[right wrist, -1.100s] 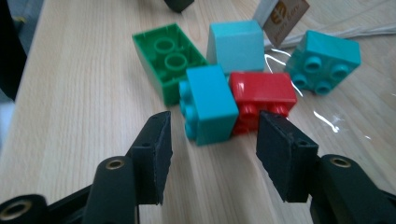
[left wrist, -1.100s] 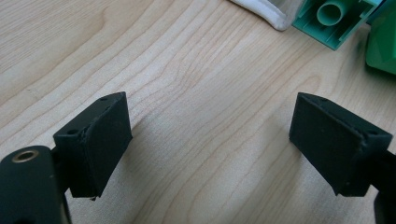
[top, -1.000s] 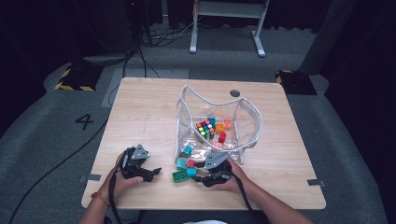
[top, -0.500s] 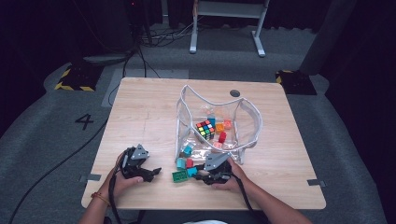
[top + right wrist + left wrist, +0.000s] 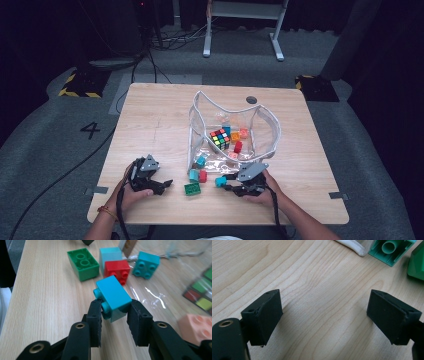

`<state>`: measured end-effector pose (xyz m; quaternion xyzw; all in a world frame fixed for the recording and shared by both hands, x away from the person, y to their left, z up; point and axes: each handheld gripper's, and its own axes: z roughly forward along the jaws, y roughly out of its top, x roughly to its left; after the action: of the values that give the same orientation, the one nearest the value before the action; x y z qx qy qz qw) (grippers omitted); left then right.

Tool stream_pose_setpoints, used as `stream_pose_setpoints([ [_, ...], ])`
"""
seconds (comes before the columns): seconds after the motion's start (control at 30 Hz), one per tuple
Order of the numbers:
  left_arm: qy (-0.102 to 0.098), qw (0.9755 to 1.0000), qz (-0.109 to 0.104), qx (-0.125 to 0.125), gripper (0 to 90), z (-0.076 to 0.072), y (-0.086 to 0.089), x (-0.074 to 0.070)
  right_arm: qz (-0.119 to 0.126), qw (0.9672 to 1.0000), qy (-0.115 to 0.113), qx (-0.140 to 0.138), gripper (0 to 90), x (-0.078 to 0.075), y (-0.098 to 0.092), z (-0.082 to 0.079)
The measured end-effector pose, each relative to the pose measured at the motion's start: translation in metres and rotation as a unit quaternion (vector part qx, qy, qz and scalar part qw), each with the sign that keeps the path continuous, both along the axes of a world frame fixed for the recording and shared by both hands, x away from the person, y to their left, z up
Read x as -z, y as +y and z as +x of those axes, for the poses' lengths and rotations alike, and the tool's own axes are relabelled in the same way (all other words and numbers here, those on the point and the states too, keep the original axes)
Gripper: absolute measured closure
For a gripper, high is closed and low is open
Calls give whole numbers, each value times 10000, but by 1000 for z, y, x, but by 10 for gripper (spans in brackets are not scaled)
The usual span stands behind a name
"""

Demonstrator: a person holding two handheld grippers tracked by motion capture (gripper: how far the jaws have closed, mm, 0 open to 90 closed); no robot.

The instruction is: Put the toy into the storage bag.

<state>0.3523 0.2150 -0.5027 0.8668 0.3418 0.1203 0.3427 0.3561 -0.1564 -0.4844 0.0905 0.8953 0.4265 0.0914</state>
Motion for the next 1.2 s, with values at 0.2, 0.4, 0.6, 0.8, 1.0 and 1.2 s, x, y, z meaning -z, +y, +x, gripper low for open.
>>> stream_pose_setpoints([
  [0.2, 1, 10000, 0, 1, 132, 0, 0, 0, 32, 9998, -52, 208, 651, -4, -24, 0],
  [0.4, 1, 10000, -2, 1, 132, 0, 0, 0, 4, 9982, 33, 595, 651, -5, -54, -2],
  [0.6, 2, 10000, -3, 2, 132, 0, 0, 0, 46, 9970, -53, 777, 651, -6, -78, 0],
  [0.8, 2, 10000, -3, 1, 132, 0, 0, 0, 83, 9921, -20, 1254, 651, -8, -112, 3],
  [1.0, 0, 10000, -1, 1, 131, 0, 0, 0, -3, 9889, -26, 1487, 651, -12, -134, 11],
  [1.2, -4, 10000, 6, 2, 131, 0, 0, 0, 101, 9837, -83, 1795, 651, -19, -154, 19],
])
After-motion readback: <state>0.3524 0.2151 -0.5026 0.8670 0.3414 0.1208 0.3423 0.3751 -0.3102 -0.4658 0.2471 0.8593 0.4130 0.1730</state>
